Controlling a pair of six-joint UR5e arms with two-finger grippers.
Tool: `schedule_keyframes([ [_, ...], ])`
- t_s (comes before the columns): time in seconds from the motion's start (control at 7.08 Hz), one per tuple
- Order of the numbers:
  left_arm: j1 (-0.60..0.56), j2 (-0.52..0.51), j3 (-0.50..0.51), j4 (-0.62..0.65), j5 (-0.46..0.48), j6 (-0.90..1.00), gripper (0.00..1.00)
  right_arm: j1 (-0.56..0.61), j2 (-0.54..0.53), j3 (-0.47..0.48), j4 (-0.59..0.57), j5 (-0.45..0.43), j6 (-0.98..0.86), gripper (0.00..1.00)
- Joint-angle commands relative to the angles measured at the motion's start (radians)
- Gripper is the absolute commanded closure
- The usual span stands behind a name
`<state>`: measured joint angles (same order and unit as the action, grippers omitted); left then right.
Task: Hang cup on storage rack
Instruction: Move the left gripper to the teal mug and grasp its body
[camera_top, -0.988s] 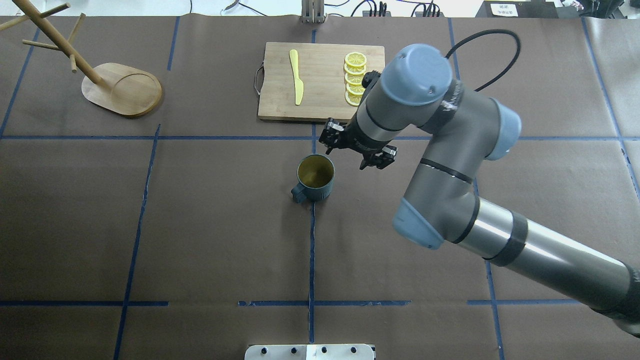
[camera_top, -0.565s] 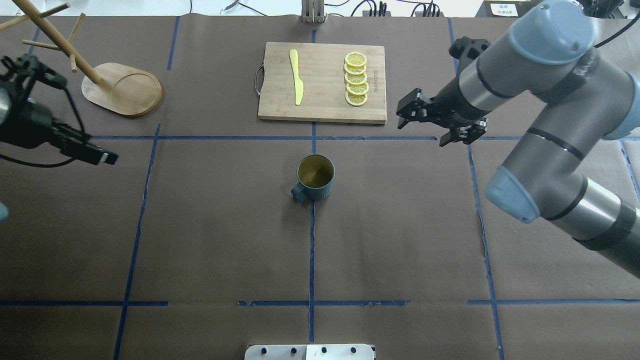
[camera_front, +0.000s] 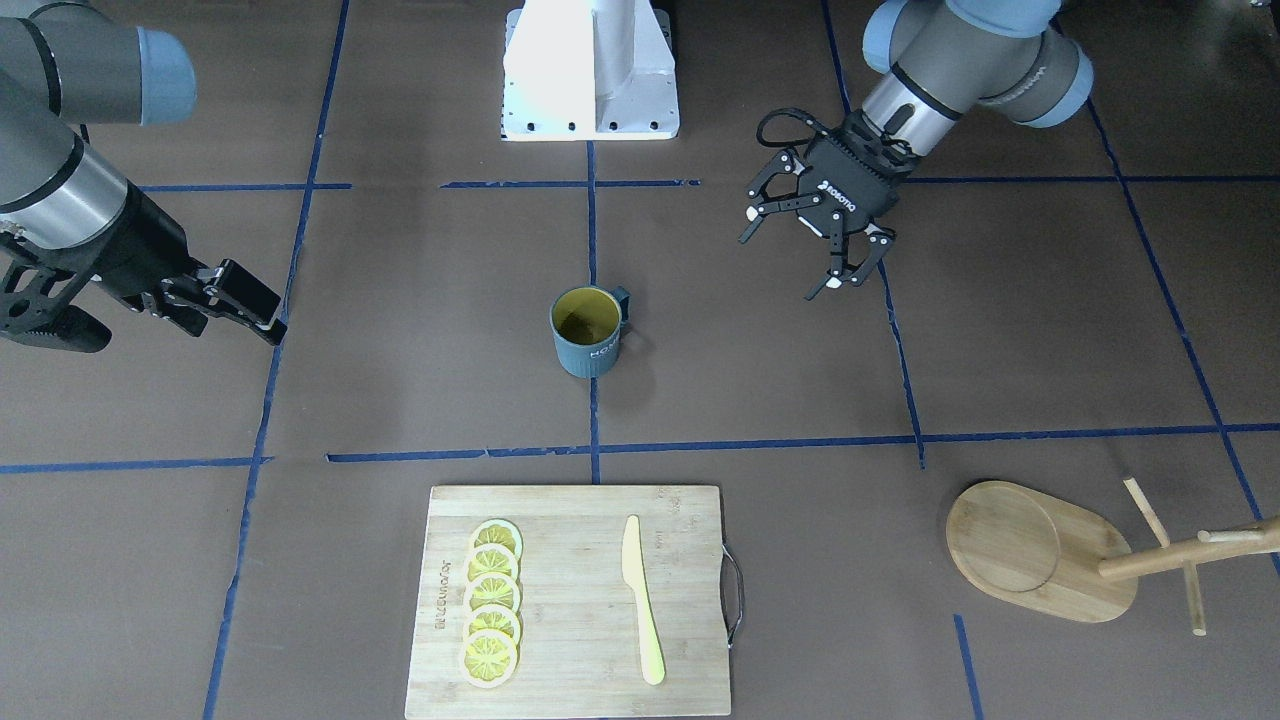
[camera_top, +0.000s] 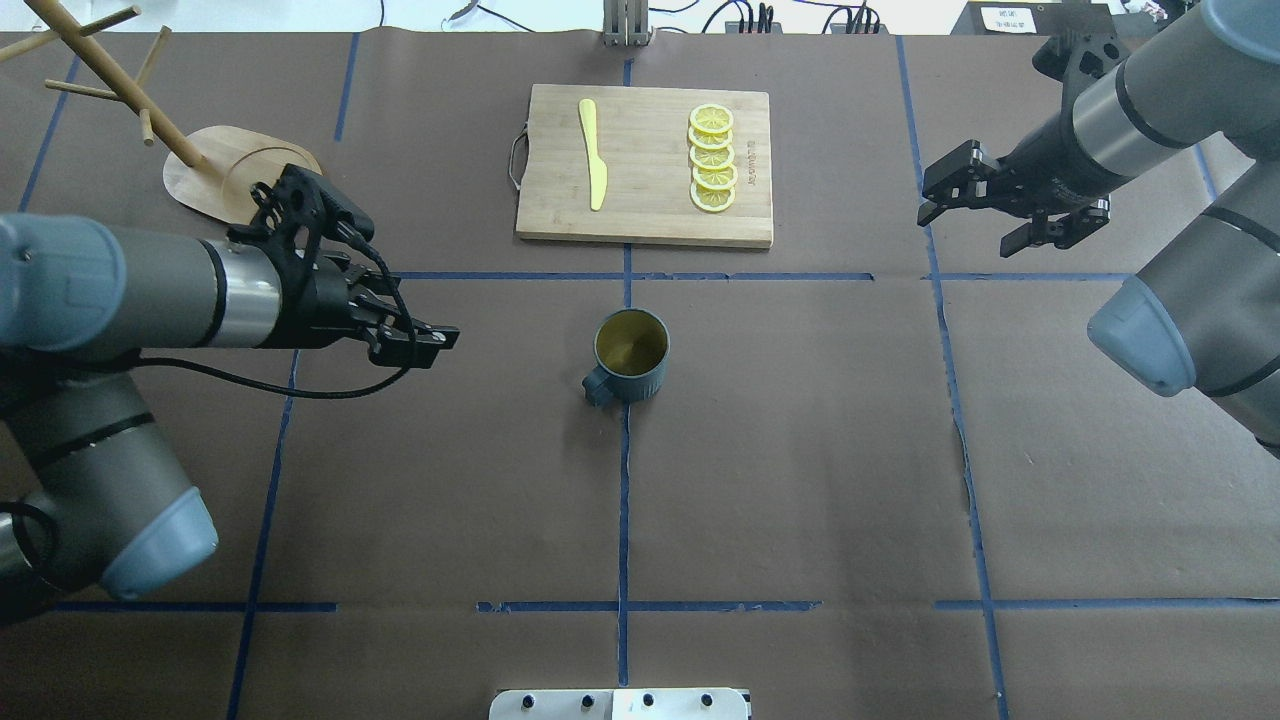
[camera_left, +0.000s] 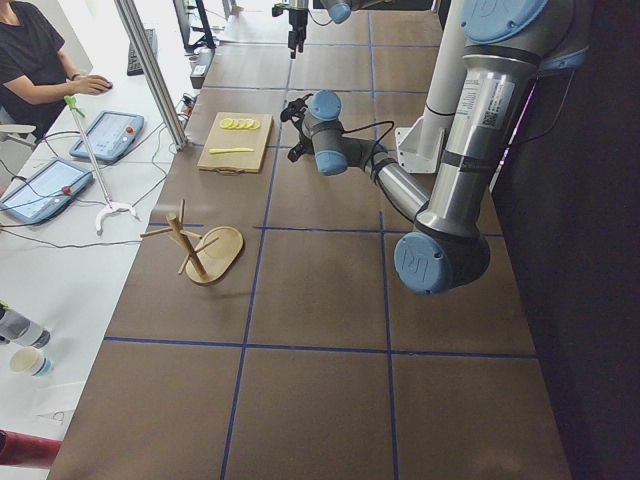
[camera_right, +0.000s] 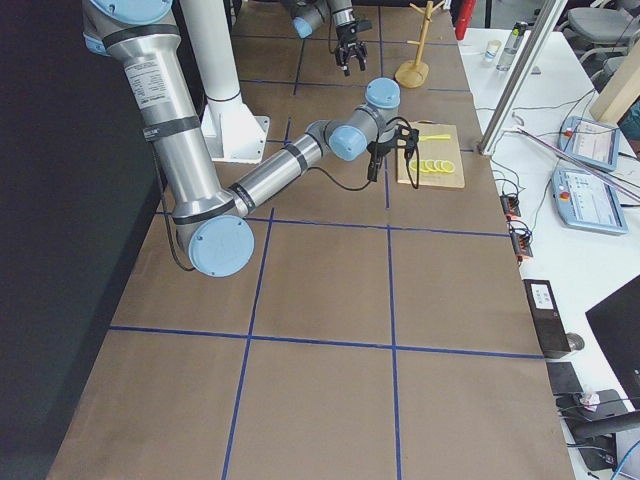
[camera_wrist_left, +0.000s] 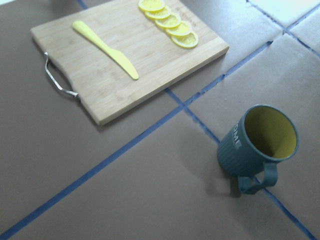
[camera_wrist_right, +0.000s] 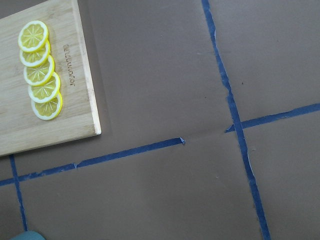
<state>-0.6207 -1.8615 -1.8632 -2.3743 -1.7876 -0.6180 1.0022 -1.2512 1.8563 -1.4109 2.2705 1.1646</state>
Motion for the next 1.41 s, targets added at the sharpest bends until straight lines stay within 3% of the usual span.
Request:
schedule_keyframes([
  [0.0,0.12,-0.042,0.167,-0.333,0.238,-0.006,0.02,0.001,-0.002,-0.002,0.0,0.0,-0.005,0.0],
  [0.14,0.131,-0.06,0.217,-0.398,0.238,-0.005,0.01,0.001,-0.002,-0.006,0.001,-0.002,-0.005,0.0],
  [0.56,0.191,-0.142,0.35,-0.427,0.241,0.0,0.01,0.001,-0.001,-0.006,0.001,-0.003,-0.005,0.0],
  [0.85,0.234,-0.156,0.357,-0.428,0.287,0.001,0.01,0.001,-0.002,-0.006,0.001,-0.003,-0.005,0.0],
  [0.99,0.264,-0.156,0.363,-0.427,0.36,0.003,0.02,0.001,-0.004,-0.006,0.001,-0.005,-0.005,0.0],
  [1.27,0.279,-0.168,0.383,-0.424,0.392,0.006,0.09,0.003,-0.005,-0.005,0.001,-0.005,-0.005,0.0],
])
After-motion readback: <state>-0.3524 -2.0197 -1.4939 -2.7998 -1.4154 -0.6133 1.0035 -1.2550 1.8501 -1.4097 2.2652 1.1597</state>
